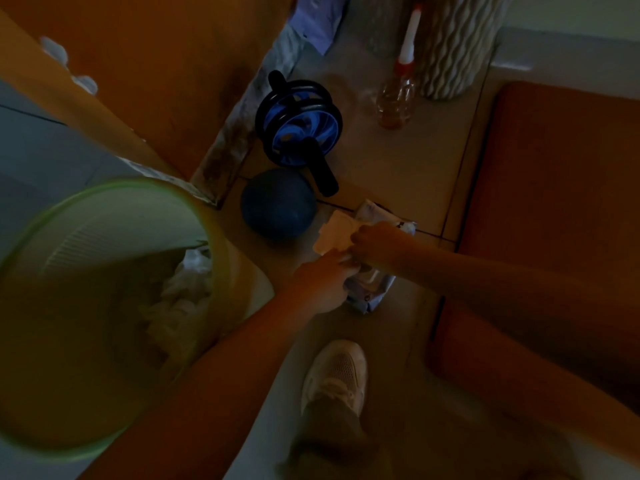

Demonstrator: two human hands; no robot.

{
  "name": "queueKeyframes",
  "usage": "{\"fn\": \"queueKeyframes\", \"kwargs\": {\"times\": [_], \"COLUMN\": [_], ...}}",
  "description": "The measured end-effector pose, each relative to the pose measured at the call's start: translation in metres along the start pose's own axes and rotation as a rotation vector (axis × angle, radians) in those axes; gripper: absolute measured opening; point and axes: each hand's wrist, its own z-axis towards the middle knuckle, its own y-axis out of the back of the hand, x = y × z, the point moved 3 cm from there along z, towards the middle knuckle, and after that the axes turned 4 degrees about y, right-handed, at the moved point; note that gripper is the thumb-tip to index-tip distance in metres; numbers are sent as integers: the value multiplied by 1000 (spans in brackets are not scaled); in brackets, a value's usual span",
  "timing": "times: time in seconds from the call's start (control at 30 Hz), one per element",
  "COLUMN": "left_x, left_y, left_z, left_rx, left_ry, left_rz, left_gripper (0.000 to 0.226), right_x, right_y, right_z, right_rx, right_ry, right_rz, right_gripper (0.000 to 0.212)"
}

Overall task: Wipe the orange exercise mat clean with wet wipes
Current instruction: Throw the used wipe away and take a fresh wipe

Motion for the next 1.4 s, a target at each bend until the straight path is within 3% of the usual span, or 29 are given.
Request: {"fn": "queueKeyframes", "kwargs": {"times": [0.17, 0.23, 0.4, 0.47, 0.53, 0.67, 1.03, 1.17, 1.3, 1.4], "left_x": [0, 2, 4, 5, 7, 7, 8, 5, 6, 7], "left_y": [1, 1, 0, -2, -5, -5, -4, -3, -2, -2], "left_z": [0, 1, 5, 6, 8, 10, 11, 9, 9, 9], "left_rx": [8, 5, -1, 4, 2, -3, 6, 4, 26, 29], "left_ry": [11, 15, 20, 22, 13, 16, 34, 50, 64, 55], "left_rz": [-23, -25, -68, -55, -55, -70, -83, -103, -135, -126], "left_gripper": [52, 51, 47, 48, 47, 46, 43, 46, 46, 46], "right_x": [-5, -10, -17, -16, -12, -9, -23, -16, -25, -32], "right_y": [1, 6, 1, -5, -5, -1, -7, -7, 1, 1], "right_z": [8, 2, -11, -14, -13, -13, -28, -25, -34, -45], "right_rx": [80, 85, -85, -130, -67, -40, -379, -189, -345, -557], "right_ry": [11, 3, -107, -68, -4, -56, -209, -158, -254, -264], "right_rz": [-34, 68, 242, 243, 257, 365, 652, 604, 746, 962], "right_gripper": [36, 40, 29, 31, 37, 31, 24, 28, 24, 16]}}
